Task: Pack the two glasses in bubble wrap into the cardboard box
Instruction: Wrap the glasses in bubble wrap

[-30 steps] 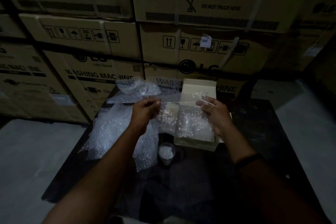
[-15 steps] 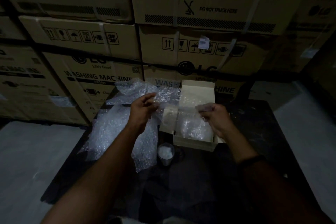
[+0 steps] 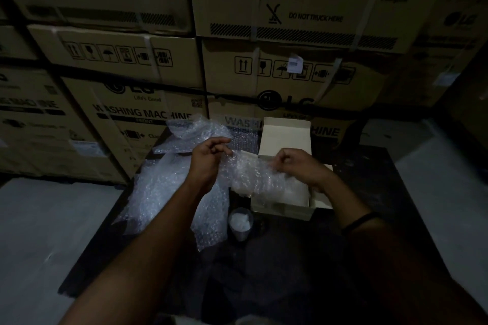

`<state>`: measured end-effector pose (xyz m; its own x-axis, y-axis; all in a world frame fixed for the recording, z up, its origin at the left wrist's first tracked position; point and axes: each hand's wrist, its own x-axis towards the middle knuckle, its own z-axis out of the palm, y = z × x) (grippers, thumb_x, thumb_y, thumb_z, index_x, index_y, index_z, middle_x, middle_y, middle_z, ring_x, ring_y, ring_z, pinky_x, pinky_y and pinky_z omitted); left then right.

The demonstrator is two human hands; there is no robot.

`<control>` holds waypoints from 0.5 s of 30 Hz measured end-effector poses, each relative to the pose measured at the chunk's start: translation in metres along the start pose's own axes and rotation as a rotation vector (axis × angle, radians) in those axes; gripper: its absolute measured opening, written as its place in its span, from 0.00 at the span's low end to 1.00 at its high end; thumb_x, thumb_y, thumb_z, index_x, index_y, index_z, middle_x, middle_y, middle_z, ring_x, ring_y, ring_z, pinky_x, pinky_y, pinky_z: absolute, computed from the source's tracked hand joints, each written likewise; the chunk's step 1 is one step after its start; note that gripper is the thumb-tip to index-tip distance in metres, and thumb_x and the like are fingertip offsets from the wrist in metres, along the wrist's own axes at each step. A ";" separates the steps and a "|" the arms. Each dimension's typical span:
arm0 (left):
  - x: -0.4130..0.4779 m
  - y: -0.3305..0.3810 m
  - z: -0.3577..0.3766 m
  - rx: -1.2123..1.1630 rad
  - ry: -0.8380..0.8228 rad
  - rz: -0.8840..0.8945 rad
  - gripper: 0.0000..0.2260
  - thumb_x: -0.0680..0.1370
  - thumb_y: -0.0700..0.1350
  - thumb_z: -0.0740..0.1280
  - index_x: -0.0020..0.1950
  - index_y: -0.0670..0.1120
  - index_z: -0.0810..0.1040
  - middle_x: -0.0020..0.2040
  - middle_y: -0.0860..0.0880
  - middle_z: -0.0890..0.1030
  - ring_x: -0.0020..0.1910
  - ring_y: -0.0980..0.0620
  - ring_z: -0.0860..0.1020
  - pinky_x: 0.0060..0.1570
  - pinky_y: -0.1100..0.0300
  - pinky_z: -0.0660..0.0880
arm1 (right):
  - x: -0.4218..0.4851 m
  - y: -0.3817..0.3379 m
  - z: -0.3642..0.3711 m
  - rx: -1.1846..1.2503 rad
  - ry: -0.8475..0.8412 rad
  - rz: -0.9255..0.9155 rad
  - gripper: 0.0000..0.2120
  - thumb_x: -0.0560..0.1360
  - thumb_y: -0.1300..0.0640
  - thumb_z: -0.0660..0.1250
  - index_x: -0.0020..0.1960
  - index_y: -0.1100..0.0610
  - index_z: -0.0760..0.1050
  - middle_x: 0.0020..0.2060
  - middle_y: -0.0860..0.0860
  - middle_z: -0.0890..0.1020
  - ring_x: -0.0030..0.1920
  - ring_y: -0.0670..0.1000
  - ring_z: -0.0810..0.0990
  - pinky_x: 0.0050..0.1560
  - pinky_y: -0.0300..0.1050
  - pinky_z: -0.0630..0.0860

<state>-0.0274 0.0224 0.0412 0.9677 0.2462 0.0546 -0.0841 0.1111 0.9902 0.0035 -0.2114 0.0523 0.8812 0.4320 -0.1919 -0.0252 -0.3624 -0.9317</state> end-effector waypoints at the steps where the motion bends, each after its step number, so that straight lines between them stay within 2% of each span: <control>1: 0.000 0.000 0.002 -0.007 -0.005 0.008 0.21 0.73 0.22 0.52 0.48 0.43 0.77 0.29 0.52 0.80 0.35 0.57 0.78 0.56 0.60 0.71 | 0.002 -0.001 0.003 -0.037 -0.036 -0.010 0.05 0.74 0.62 0.70 0.43 0.56 0.74 0.43 0.54 0.81 0.44 0.53 0.79 0.44 0.41 0.75; 3: -0.001 0.002 0.005 -0.021 -0.012 0.013 0.20 0.73 0.22 0.52 0.47 0.42 0.76 0.29 0.52 0.80 0.35 0.57 0.78 0.54 0.61 0.72 | 0.002 -0.006 0.007 -0.091 -0.083 -0.007 0.12 0.71 0.67 0.72 0.50 0.58 0.73 0.44 0.53 0.79 0.39 0.48 0.78 0.38 0.37 0.76; 5: -0.003 0.004 0.005 -0.041 -0.019 -0.003 0.19 0.73 0.23 0.52 0.48 0.42 0.76 0.32 0.52 0.81 0.36 0.56 0.78 0.49 0.61 0.72 | 0.004 -0.011 0.010 -0.161 -0.066 0.007 0.17 0.69 0.66 0.75 0.54 0.58 0.74 0.46 0.52 0.78 0.36 0.45 0.78 0.35 0.39 0.77; 7: -0.003 0.005 0.002 -0.139 -0.025 -0.067 0.18 0.74 0.25 0.53 0.50 0.42 0.77 0.39 0.49 0.81 0.37 0.54 0.77 0.40 0.63 0.72 | 0.007 -0.011 0.010 -0.220 -0.009 0.000 0.18 0.66 0.63 0.77 0.53 0.57 0.76 0.47 0.53 0.79 0.37 0.45 0.78 0.35 0.41 0.76; 9: -0.002 0.002 -0.006 -0.188 -0.084 -0.168 0.15 0.77 0.32 0.55 0.56 0.43 0.77 0.46 0.47 0.80 0.34 0.55 0.75 0.32 0.65 0.70 | 0.009 -0.011 0.007 -0.287 0.061 -0.014 0.19 0.64 0.60 0.79 0.52 0.57 0.78 0.46 0.52 0.80 0.40 0.45 0.77 0.35 0.40 0.76; 11: -0.001 -0.002 -0.013 -0.053 -0.189 -0.269 0.13 0.78 0.42 0.64 0.63 0.48 0.74 0.50 0.46 0.79 0.38 0.52 0.77 0.32 0.61 0.72 | 0.009 -0.013 0.003 -0.338 0.102 -0.021 0.19 0.64 0.59 0.80 0.52 0.57 0.79 0.42 0.49 0.79 0.39 0.42 0.75 0.35 0.40 0.75; 13: -0.003 -0.005 -0.013 0.133 -0.250 -0.321 0.18 0.74 0.40 0.71 0.62 0.47 0.72 0.53 0.45 0.80 0.45 0.46 0.81 0.36 0.56 0.77 | 0.008 -0.017 0.000 -0.315 0.099 -0.030 0.19 0.64 0.59 0.80 0.52 0.58 0.79 0.38 0.50 0.79 0.35 0.43 0.76 0.34 0.41 0.75; 15: -0.006 -0.007 -0.010 0.197 -0.220 -0.308 0.14 0.72 0.34 0.72 0.55 0.42 0.76 0.48 0.45 0.81 0.44 0.46 0.81 0.38 0.56 0.79 | 0.004 -0.020 -0.003 -0.168 0.098 -0.031 0.16 0.66 0.58 0.78 0.52 0.58 0.79 0.38 0.56 0.83 0.34 0.48 0.78 0.34 0.42 0.74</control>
<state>-0.0346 0.0302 0.0323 0.9699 0.0162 -0.2431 0.2436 -0.0436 0.9689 0.0096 -0.2052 0.0709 0.9221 0.3659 -0.1255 0.0745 -0.4862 -0.8707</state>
